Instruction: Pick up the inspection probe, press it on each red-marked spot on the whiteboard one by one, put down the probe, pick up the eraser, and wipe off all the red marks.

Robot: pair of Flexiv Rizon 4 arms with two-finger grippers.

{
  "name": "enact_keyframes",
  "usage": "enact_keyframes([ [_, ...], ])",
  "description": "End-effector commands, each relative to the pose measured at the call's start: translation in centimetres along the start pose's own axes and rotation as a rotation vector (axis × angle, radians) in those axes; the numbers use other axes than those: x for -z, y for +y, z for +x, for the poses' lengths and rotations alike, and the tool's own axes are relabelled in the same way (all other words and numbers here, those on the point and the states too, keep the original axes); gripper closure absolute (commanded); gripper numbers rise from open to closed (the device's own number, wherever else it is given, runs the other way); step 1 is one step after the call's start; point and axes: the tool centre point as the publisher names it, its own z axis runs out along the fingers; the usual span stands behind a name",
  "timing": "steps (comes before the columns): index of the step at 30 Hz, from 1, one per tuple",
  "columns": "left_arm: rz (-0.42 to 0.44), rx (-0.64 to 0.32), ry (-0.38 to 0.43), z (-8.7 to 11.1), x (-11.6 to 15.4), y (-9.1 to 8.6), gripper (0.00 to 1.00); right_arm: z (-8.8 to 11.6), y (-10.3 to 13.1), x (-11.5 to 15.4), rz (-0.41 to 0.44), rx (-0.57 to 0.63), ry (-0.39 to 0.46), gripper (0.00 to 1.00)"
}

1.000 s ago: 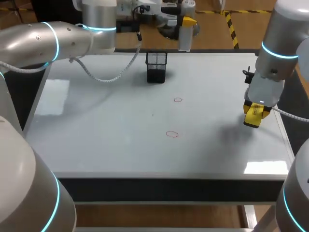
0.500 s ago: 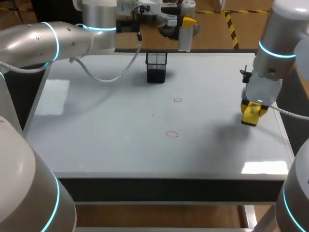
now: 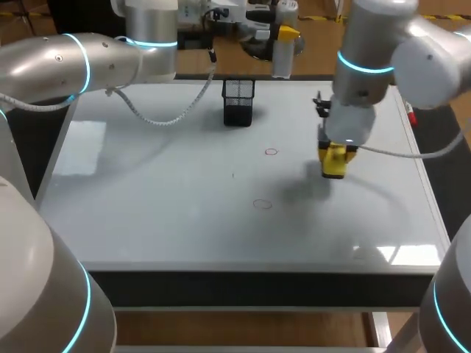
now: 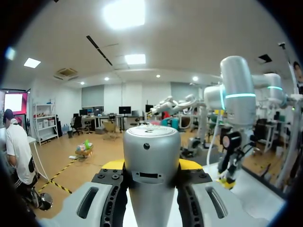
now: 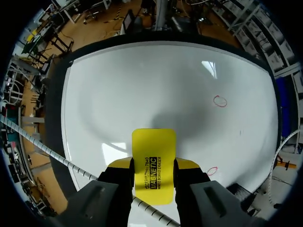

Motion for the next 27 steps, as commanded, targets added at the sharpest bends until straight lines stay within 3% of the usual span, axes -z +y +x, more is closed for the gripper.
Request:
enact_keyframes([
  [1, -0.002, 0.001, 0.002, -0.1, 0.0, -0.1, 1.0, -4.1, -1.5, -0.7, -0.02, 0.029, 0.089, 1.0],
  [8, -0.002, 0.001, 0.002, -0.1, 0.0, -0.1, 1.0, -8.6, -2.8, -1.3, -0.019, 0.085, 0.102, 1.0],
  [17, -0.002, 0.001, 0.002, -0.1, 0.0, -0.1, 1.0, -12.8, -4.0, -2.1, -0.01, 0.139, 0.098, 1.0],
  [27, -0.002, 0.001, 0.002, -0.1, 0.0, -0.1, 1.0, -14.7, -5.0, -2.7, -0.01, 0.164, 0.079, 1.0],
])
